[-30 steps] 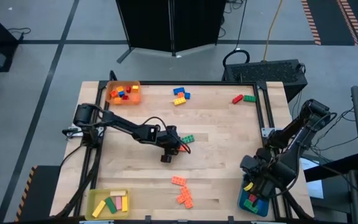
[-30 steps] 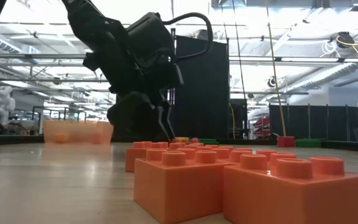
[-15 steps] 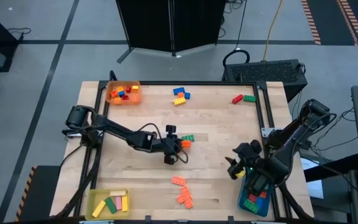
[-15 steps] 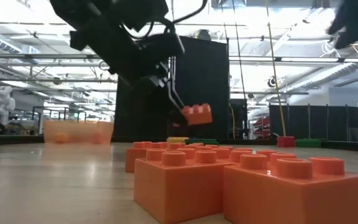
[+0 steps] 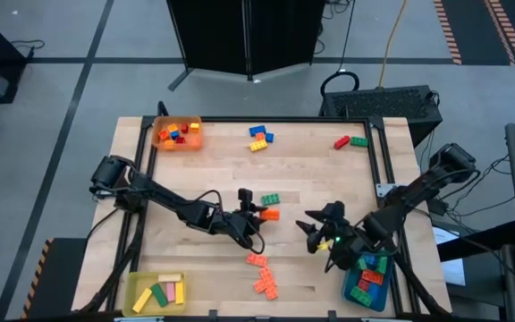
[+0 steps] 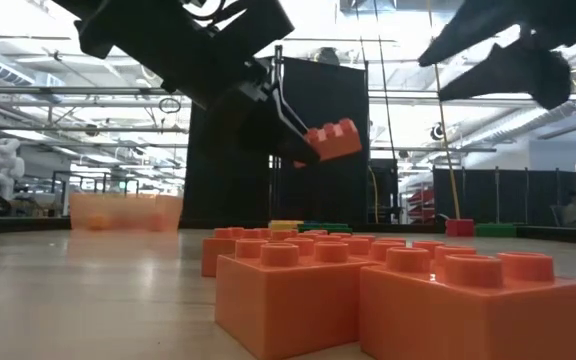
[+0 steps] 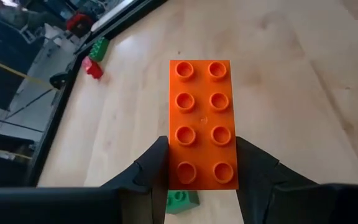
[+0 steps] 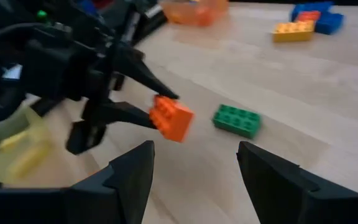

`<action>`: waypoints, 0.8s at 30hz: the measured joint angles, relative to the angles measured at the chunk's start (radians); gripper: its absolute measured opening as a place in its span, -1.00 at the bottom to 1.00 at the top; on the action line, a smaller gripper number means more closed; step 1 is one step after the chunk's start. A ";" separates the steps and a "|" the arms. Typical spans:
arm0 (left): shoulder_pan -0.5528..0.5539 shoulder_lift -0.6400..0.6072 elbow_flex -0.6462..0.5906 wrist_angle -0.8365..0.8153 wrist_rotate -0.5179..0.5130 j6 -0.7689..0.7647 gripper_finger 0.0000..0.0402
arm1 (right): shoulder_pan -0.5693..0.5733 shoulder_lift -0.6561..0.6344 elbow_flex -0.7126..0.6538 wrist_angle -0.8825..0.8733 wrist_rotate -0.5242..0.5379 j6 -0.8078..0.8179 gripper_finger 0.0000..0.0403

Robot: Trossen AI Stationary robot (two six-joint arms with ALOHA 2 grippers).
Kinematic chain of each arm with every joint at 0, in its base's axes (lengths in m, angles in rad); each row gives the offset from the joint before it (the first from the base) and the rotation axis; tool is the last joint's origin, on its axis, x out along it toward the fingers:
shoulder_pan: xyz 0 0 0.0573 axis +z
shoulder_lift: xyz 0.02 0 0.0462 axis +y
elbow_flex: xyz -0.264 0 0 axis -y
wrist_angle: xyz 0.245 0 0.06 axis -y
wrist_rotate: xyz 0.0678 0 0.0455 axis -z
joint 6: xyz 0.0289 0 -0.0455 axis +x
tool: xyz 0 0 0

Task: Sort blocks by size
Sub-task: Put the orange 8 stud game piece into the blue bin

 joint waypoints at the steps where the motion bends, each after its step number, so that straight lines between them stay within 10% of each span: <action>1: -0.001 0.000 0.000 0.002 -0.009 0.005 -0.35 | -0.007 0.000 -0.019 0.066 0.001 -0.039 0.12; 24: -0.033 -0.001 0.002 0.119 -0.030 0.183 -0.35 | -0.187 0.157 -0.126 0.730 -0.214 -0.378 0.12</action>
